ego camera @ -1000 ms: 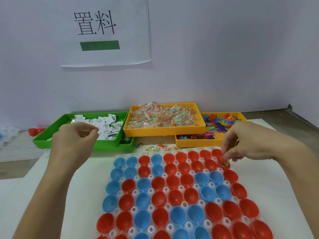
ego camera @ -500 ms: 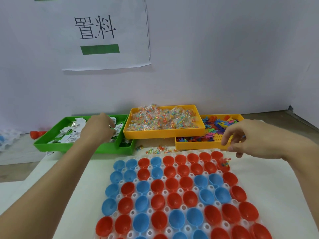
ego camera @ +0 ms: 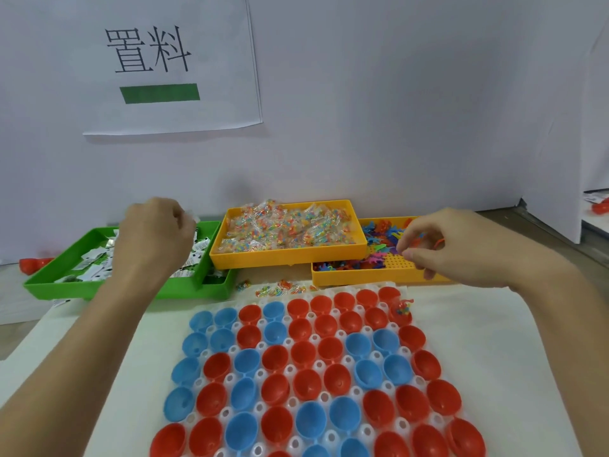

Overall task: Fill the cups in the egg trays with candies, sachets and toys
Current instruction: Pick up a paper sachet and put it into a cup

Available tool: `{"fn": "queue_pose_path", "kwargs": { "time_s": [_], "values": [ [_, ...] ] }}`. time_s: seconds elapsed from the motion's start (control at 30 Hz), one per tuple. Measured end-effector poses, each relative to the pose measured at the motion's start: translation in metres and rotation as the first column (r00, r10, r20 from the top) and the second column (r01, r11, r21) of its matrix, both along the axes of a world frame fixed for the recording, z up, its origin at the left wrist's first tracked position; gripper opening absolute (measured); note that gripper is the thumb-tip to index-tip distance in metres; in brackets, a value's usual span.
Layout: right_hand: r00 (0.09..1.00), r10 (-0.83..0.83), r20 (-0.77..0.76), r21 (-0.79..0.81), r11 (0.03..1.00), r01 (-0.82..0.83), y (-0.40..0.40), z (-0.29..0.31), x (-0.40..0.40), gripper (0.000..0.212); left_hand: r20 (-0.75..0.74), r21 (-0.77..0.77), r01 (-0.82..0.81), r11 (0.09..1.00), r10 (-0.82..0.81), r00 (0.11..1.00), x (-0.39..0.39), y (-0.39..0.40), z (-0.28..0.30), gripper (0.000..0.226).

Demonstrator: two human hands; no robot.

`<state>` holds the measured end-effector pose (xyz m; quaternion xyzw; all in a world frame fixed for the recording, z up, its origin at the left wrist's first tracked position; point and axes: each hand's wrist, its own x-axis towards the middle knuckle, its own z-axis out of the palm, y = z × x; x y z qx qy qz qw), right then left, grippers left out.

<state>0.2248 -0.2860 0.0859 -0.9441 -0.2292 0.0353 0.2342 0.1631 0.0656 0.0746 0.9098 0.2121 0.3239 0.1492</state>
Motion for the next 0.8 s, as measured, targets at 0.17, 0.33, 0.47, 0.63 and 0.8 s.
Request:
{"fn": "queue_pose_path", "kwargs": {
  "time_s": [0.17, 0.33, 0.47, 0.63, 0.8],
  "values": [
    [0.99, 0.141, 0.015, 0.202, 0.969, -0.141, 0.012, 0.011, -0.013, 0.007, 0.127, -0.359, 0.4, 0.843, -0.38, 0.916, -0.045, -0.067, 0.01, 0.02],
    [0.915, 0.395, -0.084, 0.37, 0.865, -0.339, 0.03, 0.018, -0.031, 0.016, 0.087, -0.499, 0.64, 0.584, -0.701, 0.708, -0.055, -0.123, 0.004, 0.012],
    [0.925, 0.379, -0.012, 0.46, 0.824, -0.331, 0.036, 0.019, -0.033, 0.004, 0.054, -0.49, 0.661, 0.569, -0.737, 0.674, -0.051, -0.138, 0.0, 0.008],
    [0.909, 0.412, -0.064, 0.409, 0.842, -0.353, 0.031, 0.024, -0.036, 0.005, 0.056, -0.447, 0.669, 0.594, -0.728, 0.683, -0.052, -0.14, 0.003, 0.011],
    [0.938, 0.337, -0.075, 0.35, 0.89, -0.292, 0.025, 0.025, -0.033, 0.001, 0.042, -0.447, 0.638, 0.627, -0.698, 0.715, -0.054, -0.134, 0.01, 0.009]
  ]
}}
